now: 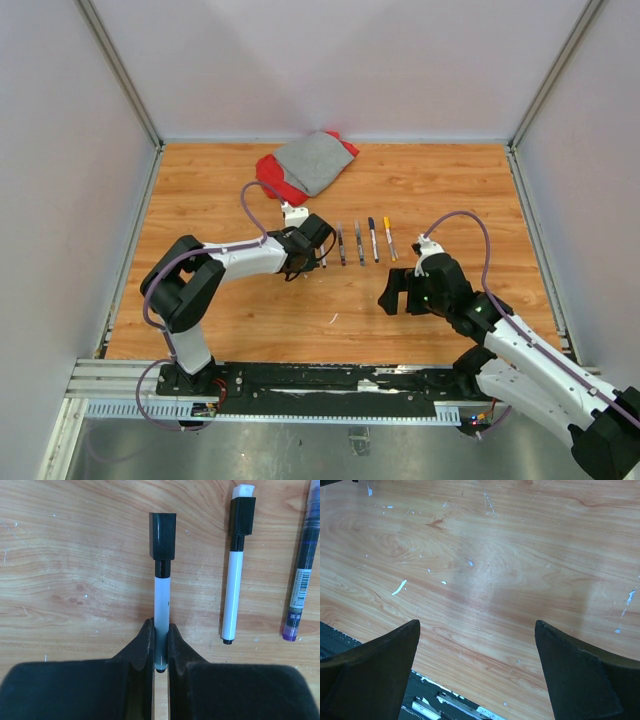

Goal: Insert the pens into the pen caps
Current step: Place the pen at the center of the board.

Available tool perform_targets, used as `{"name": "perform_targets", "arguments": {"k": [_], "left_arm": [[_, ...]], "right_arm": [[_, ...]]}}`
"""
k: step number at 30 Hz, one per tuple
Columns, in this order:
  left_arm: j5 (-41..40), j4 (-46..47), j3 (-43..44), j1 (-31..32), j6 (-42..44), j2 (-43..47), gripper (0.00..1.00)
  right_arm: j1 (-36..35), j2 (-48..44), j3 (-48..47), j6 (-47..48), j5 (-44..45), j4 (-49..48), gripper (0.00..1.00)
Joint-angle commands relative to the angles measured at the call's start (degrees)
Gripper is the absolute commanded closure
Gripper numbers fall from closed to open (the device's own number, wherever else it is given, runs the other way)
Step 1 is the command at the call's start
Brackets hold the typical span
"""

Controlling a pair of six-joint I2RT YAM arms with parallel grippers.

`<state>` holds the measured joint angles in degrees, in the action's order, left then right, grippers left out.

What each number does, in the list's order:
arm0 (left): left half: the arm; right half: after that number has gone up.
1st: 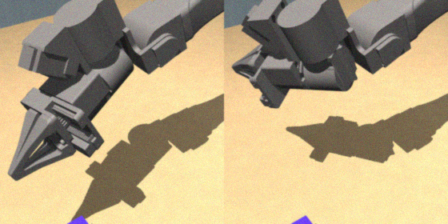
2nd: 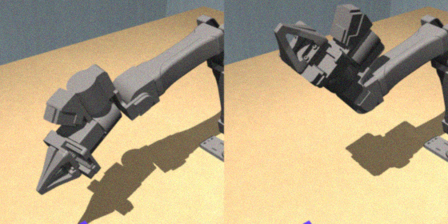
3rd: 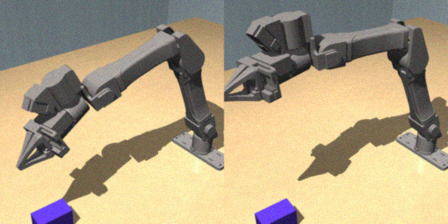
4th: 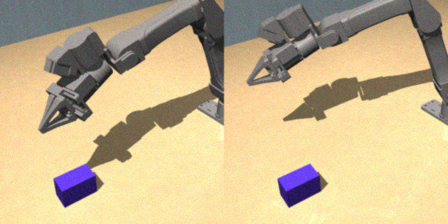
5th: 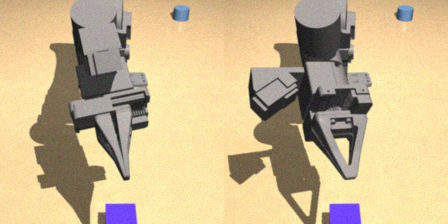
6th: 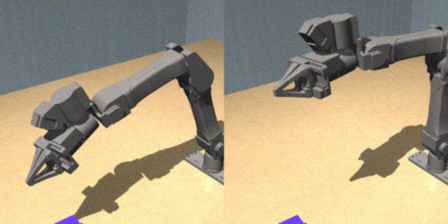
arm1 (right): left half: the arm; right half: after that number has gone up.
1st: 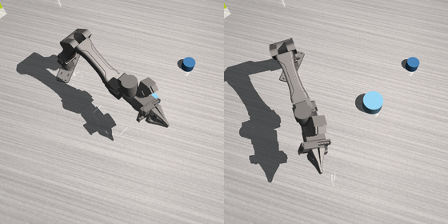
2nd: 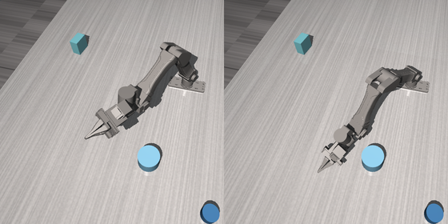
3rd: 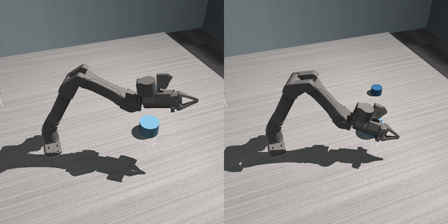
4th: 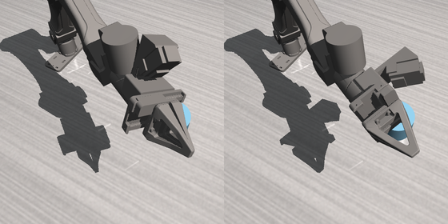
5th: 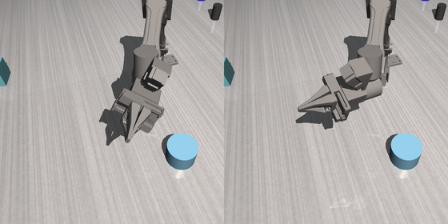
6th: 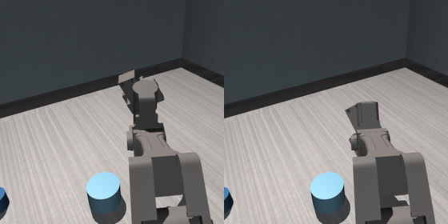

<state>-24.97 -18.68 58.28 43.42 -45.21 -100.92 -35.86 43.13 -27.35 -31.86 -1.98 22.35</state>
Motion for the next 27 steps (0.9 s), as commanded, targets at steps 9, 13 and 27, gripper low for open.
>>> {"name": "perform_targets", "arguments": {"k": [9,13,27], "left_arm": [[-0.82,1.07,0.56,-0.91,-1.3,-1.99,0.72],[-0.76,1.36,0.47,-1.31,-1.32,-1.78,0.7],[-1.79,1.91,-0.3,-1.49,-0.95,3.06,0.64]], "right_arm": [[0.72,-1.32,0.9,-0.19,-0.84,-0.43,0.04],[0.67,-2.2,0.72,-0.2,-0.75,0.45,0.04],[0.76,-6.7,-0.3,0.04,-0.46,3.29,0.01]]}}
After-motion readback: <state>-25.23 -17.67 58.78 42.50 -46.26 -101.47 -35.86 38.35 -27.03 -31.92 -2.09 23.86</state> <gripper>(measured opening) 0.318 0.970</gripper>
